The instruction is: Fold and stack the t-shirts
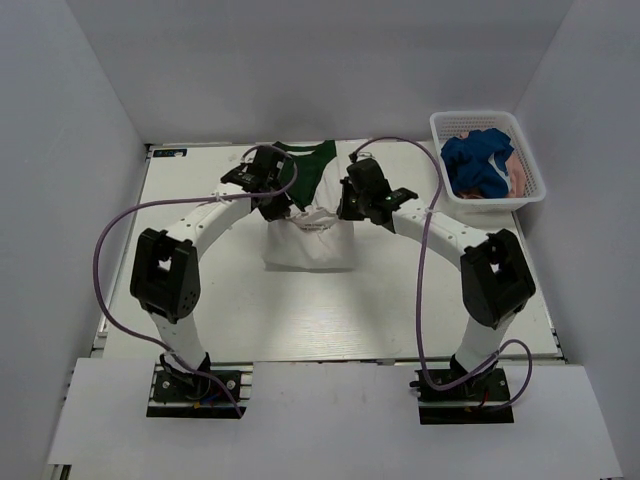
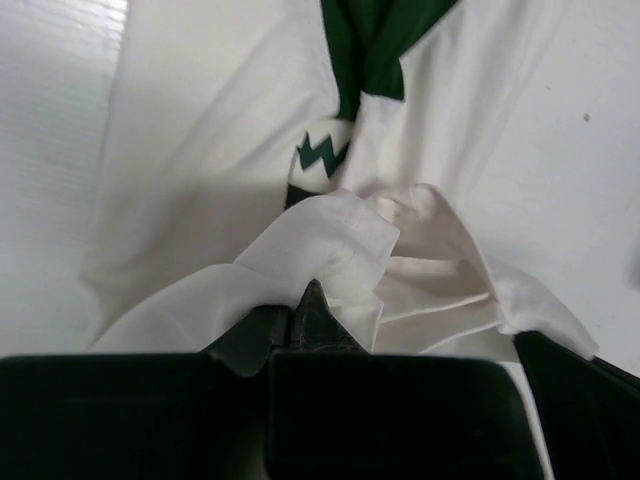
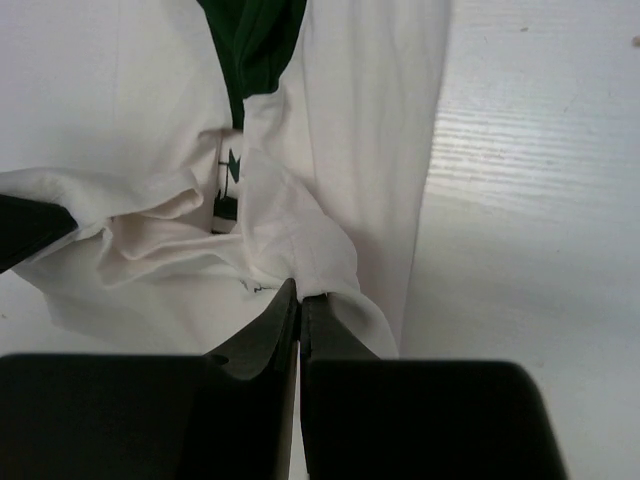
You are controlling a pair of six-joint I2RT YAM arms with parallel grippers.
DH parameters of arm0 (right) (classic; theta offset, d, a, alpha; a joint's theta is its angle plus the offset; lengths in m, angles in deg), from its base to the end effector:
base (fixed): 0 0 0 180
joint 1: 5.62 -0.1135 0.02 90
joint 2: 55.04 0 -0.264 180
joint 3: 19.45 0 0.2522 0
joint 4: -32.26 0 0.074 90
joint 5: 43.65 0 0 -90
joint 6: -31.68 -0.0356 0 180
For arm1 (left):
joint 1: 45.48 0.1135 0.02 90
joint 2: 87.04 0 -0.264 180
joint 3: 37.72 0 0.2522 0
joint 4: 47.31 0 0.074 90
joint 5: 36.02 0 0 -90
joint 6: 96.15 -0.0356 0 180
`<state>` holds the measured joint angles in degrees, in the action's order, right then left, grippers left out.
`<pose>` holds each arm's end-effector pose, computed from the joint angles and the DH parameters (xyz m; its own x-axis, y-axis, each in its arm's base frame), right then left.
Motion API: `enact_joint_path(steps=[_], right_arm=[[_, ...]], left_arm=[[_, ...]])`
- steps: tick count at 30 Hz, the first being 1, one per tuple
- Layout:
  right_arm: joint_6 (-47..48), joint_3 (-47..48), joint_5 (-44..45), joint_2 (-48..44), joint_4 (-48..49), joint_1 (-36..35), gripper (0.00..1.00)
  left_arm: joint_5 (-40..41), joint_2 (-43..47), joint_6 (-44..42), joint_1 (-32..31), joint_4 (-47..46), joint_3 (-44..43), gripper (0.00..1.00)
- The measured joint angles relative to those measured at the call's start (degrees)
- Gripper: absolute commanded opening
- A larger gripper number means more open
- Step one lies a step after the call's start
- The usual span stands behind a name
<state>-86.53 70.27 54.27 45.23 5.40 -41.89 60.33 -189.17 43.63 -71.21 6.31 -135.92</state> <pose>0.3268 0.2337 0.2607 -0.6669 0.0914 -0.7395 -0.2071 0.9306 0.3017 0.3492 -0.1639 0.2620 -0.7795 -0.4668 -0.4177 -0.3364 0.8745 -0.3494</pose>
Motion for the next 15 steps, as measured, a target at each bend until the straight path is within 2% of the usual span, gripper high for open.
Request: enact_joint_path(steps=[8, 15], right_arm=[[1.53, 6.6, -2.51, 7.78, 0.83, 2.16, 0.0], [1.57, 10.4, -3.93, 12.55, 0.83, 3.19, 0.0]], left_arm=[[-2.12, -5.18, -2.54, 4.79, -1.25, -1.68, 0.0], [-5.64, -10.56, -5.95, 6.34, -4.83, -4.76, 0.0]])
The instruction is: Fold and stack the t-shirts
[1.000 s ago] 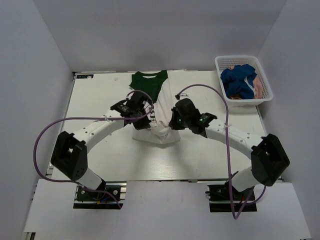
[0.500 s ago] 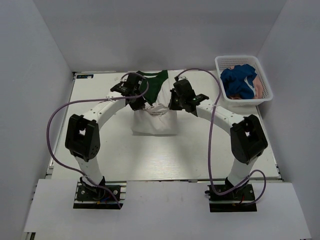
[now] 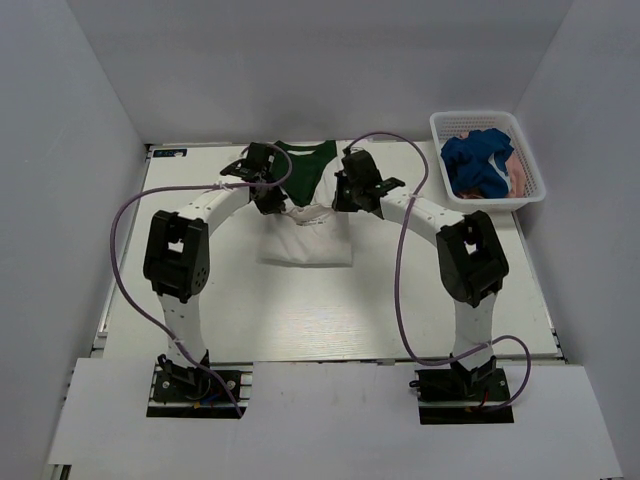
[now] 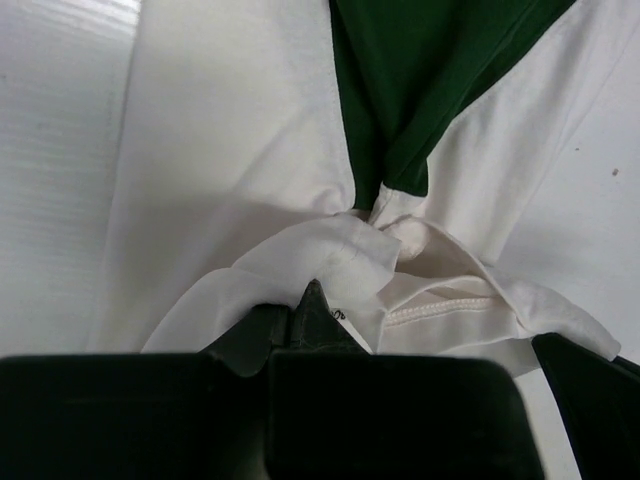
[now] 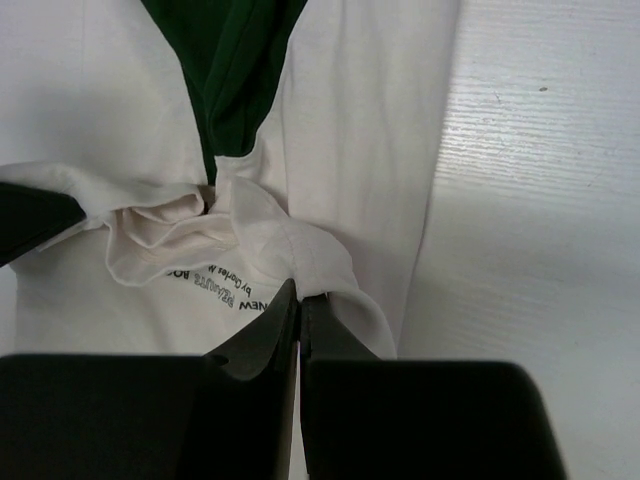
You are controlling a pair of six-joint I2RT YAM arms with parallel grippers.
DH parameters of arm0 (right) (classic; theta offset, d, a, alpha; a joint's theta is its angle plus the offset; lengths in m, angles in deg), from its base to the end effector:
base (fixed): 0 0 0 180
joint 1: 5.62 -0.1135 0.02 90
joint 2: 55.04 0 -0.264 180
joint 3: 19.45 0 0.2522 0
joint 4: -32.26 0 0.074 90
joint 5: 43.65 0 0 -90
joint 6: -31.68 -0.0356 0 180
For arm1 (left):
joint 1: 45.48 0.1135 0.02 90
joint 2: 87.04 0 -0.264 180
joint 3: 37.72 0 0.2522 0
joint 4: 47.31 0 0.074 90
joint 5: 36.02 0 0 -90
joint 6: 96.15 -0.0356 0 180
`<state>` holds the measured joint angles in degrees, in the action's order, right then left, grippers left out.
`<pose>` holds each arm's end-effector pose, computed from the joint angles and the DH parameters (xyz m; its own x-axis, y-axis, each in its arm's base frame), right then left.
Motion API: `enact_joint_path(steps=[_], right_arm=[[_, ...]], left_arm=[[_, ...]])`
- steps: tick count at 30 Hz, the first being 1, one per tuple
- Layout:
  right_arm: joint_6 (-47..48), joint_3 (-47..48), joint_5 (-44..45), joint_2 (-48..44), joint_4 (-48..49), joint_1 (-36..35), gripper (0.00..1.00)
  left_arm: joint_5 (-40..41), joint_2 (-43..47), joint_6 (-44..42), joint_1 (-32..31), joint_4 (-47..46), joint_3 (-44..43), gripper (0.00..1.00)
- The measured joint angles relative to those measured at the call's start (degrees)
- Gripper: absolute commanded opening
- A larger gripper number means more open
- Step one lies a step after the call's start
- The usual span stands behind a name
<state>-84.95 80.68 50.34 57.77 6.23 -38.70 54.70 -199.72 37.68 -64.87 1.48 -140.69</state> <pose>0.3816 0.2456 0.2330 -0.6921 0.0828 -0.7170 -0.2112 0.9267 0.3109 0.4035 -0.1416 0.2211 -0.8058 -0.4505 -0.3843 -0.3220 0.8780 -0.3541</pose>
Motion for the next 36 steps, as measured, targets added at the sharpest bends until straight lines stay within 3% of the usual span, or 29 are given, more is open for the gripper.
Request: enact_joint_path(steps=[3, 5, 6, 7, 8, 9, 10, 14, 17, 21, 26, 36], right_arm=[[-0.2, 1.6, 0.26, 2.01, -0.04, 0.37, 0.0], [-0.37, 2.86, 0.57, 3.56, -0.09, 0.63, 0.04], [-0.39, 3.78, 0.61, 4.52, -0.26, 0.81, 0.23], [-0.59, 5.03, 0.63, 5.64, -0.35, 1.01, 0.35], [-0.76, 6.34, 0.63, 6.71, -0.57, 1.2, 0.53], [0.31, 8.31, 0.48, 8.13, -1.55, 1.44, 0.9], [-0.26, 10.05, 0.55, 9.4, -1.53, 1.64, 0.9], [1.27, 16.04, 0.39, 12.15, -4.52, 2.16, 0.9], [1.84, 14.71, -0.39, 10.49, -4.22, 2.23, 0.9], [2.05, 2.78, -5.07, 2.62, -1.36, 2.16, 0.9], [1.64, -9.75, -13.11, -5.44, 4.22, 2.03, 0.9], [0.04, -19.54, -25.22, -5.66, 15.98, 1.95, 0.9]], left_arm=[[-0.37, -1.53, -1.01, 0.28, -1.57, -0.17, 0.0], [-0.52, -2.08, -1.55, 0.44, -2.91, -0.2, 0.13], [-0.5, -2.34, -1.84, 0.55, -3.13, -0.42, 0.37], [-0.28, -2.82, -2.49, 0.66, -3.08, -1.09, 0.5], [0.04, -3.26, -2.73, 0.83, -3.04, -1.95, 0.64], [0.37, -3.87, -2.86, 1.03, -2.97, -2.97, 0.92], [0.76, -4.31, -3.1, 1.31, -2.89, -4.07, 1.0], [3.28, -4.2, -3.91, 2.45, -2.97, -6.05, 1.0], [4.17, -0.85, -4.74, 3.06, -4.61, -1.84, 1.0], [2.21, 7.02, -6.23, 2.89, -7.26, 8.63, 1.0], [-7.17, 11.85, -8.0, 1.62, -13.9, 16.52, 1.0], [-15.3, 12.11, -8.92, 0.63, -19.41, 30.45, 1.0]])
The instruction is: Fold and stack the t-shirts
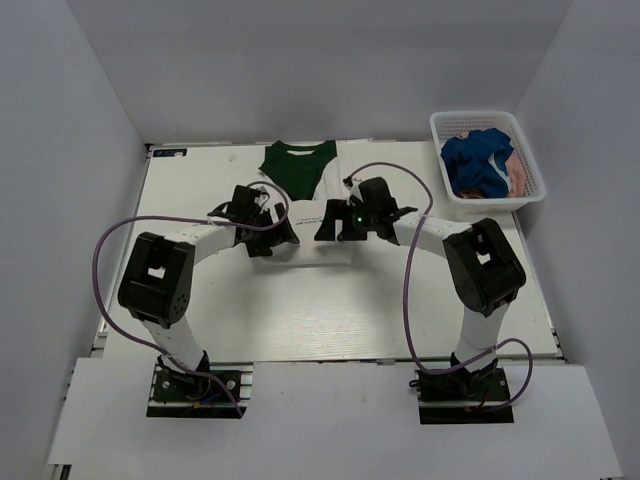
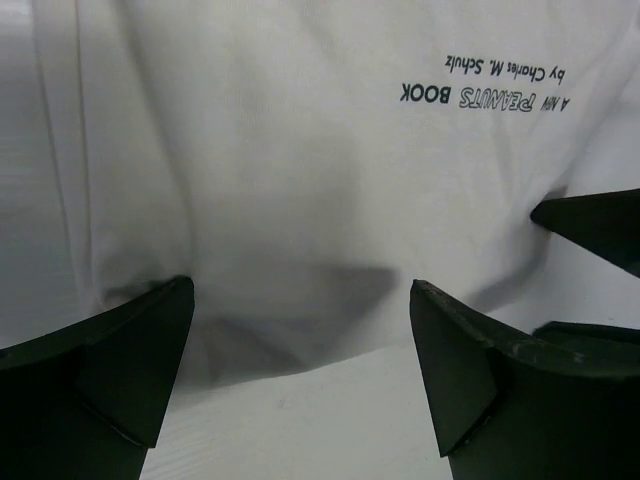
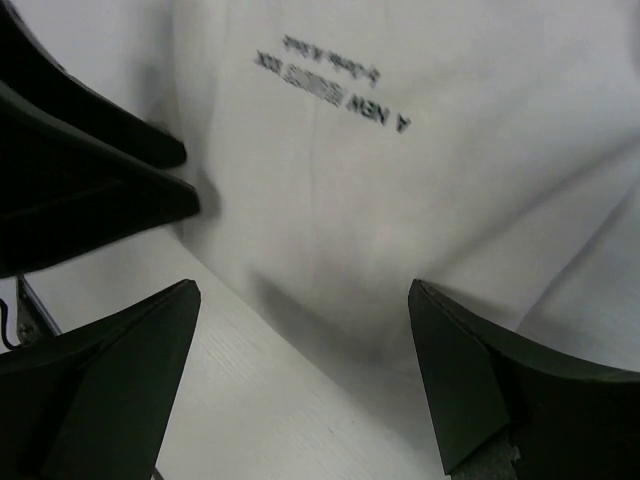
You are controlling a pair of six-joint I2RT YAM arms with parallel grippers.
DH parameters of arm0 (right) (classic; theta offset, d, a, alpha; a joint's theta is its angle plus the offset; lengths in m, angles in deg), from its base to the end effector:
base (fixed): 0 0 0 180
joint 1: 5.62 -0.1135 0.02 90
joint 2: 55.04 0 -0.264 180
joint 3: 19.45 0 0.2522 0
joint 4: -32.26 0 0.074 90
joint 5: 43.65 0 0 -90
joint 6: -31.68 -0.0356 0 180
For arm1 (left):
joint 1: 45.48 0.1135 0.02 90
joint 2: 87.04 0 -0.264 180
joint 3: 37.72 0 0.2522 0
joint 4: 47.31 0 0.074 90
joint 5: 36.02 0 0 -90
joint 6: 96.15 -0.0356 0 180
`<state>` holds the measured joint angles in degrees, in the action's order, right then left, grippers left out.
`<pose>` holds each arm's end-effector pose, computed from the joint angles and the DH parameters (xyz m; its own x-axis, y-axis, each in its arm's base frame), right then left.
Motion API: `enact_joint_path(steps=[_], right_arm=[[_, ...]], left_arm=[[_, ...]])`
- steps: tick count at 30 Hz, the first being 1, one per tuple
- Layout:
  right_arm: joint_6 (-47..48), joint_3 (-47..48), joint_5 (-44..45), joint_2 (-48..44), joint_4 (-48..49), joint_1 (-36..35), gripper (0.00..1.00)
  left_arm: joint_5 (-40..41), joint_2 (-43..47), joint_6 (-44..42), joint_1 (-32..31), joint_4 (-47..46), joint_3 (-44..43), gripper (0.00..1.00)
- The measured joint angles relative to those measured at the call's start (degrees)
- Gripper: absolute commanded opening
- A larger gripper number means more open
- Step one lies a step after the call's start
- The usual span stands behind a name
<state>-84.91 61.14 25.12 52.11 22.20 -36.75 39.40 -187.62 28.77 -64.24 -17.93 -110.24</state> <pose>0.3438 0.2227 0.1891 -0.7837 0.0141 -0.6210 -0.4248 0.7172 0.5524 0.3280 -0.1209 0.1630 -0.9060 -0.2774 -0.3198 -0.0964 0.8708 -0.4820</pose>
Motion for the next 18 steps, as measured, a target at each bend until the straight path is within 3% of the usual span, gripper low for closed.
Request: enact_joint_path(steps=[5, 12, 18], right_arm=[[-0.44, -5.07, -0.15, 0.15, 0.81, 0.0, 0.9], [1.77, -4.2, 2.84, -0.39, -0.81, -0.02, 0.9], [2.95, -6.16, 4.09, -10.12, -1.53, 0.0, 0.9]], left_arm=[[0.42, 2.62, -0.17, 0.2, -2.82, 3.93, 1.0], [1.07, 4.76, -0.61, 0.2, 0.09, 4.22, 1.0], [2.73, 15.23, -1.2, 0.2, 3.87, 5.53, 1.0]])
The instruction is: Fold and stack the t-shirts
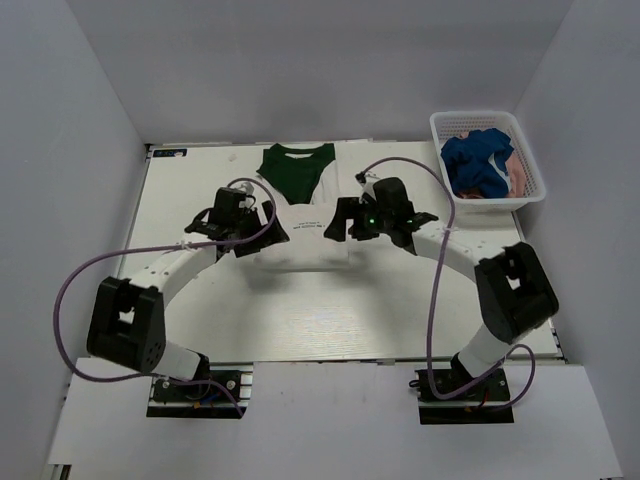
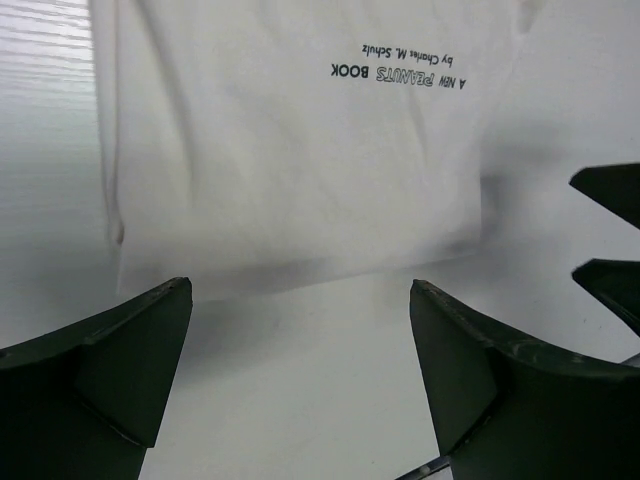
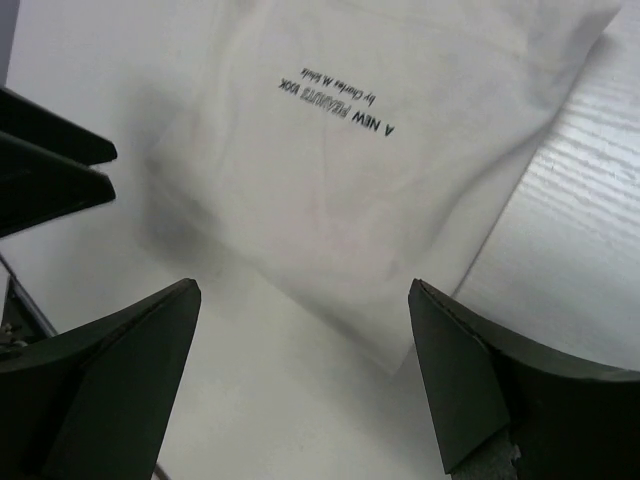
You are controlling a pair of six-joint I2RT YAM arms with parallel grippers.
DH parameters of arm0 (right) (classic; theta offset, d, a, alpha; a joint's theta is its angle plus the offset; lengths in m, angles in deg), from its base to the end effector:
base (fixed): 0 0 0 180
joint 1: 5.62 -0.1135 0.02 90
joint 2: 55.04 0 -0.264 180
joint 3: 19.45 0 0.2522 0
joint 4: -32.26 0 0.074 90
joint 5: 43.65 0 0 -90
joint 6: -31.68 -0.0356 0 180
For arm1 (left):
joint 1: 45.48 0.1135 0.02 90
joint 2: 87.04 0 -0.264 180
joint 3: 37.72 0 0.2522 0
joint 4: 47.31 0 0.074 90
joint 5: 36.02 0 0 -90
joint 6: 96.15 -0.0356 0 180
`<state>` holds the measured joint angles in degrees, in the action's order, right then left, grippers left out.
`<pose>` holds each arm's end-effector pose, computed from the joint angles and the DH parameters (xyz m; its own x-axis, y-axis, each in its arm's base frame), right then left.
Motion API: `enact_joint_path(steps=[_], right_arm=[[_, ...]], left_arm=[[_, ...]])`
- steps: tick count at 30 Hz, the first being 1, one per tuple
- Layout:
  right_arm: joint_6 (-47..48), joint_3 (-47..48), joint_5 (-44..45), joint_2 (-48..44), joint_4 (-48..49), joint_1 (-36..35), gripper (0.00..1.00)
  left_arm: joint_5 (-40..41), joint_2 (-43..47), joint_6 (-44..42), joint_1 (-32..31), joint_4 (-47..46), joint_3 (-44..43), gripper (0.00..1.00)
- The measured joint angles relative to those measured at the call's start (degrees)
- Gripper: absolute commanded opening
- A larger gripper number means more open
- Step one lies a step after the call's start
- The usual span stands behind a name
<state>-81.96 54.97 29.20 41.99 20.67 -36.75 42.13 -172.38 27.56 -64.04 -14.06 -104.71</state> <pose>0.3151 0.2026 0.2178 -0.7226 0.0112 -0.6912 -0.4509 0.7503 0.4835 0.2873 -0.1042 0.2119 -0.8580 -0.2849 -0.4274 -0.0526 0.8765 -0.4786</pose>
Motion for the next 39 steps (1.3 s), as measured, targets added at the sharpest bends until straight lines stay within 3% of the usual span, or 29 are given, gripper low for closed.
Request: enact_joint_path(steps=[4, 9, 15, 25, 33, 35, 38, 39], right_arm=[[-0.37, -5.25, 0.24, -6.54, 1.92, -0.02, 0.9], [-2.23, -11.34, -0.07, -6.71, 1.07, -0.07, 0.9], [-4.26, -12.74, -0.94, -3.76, 0.85, -0.31, 0.9], [-7.52, -11.21, -2.71, 1.6, 4.98, -1.36, 0.9], [-9.22, -10.58, -2.51, 3.13, 6.6, -1.42, 0.81], [-9.6, -10.47, -2.36, 3.48, 7.06, -1.42, 0.74], [-10.16, -10.38, -1.31, 4.11, 6.97, -1.42, 0.52], [-10.36, -10.38, -1.18, 4.5, 6.84, -1.38, 0.44]], left_arm=[[3.41, 6.08, 0.37, 0.0, 1.29, 2.25, 1.0], [6.6, 4.72, 1.25, 0.15, 3.32, 5.22, 1.0], [6.84, -0.24, 1.95, 0.61, 3.58, 6.95, 0.81], [6.99, -2.6, 2.51, 1.2, 0.46, 7.54, 0.74], [9.55, -6.6, 2.8, 1.6, 1.07, 4.26, 0.44], [9.88, -7.82, 2.84, 1.7, 1.09, 3.28, 0.41], [9.6, -9.81, 3.19, 2.01, 0.92, 1.79, 0.14], [9.18, -10.29, 3.45, 2.05, 0.85, 1.36, 0.0]])
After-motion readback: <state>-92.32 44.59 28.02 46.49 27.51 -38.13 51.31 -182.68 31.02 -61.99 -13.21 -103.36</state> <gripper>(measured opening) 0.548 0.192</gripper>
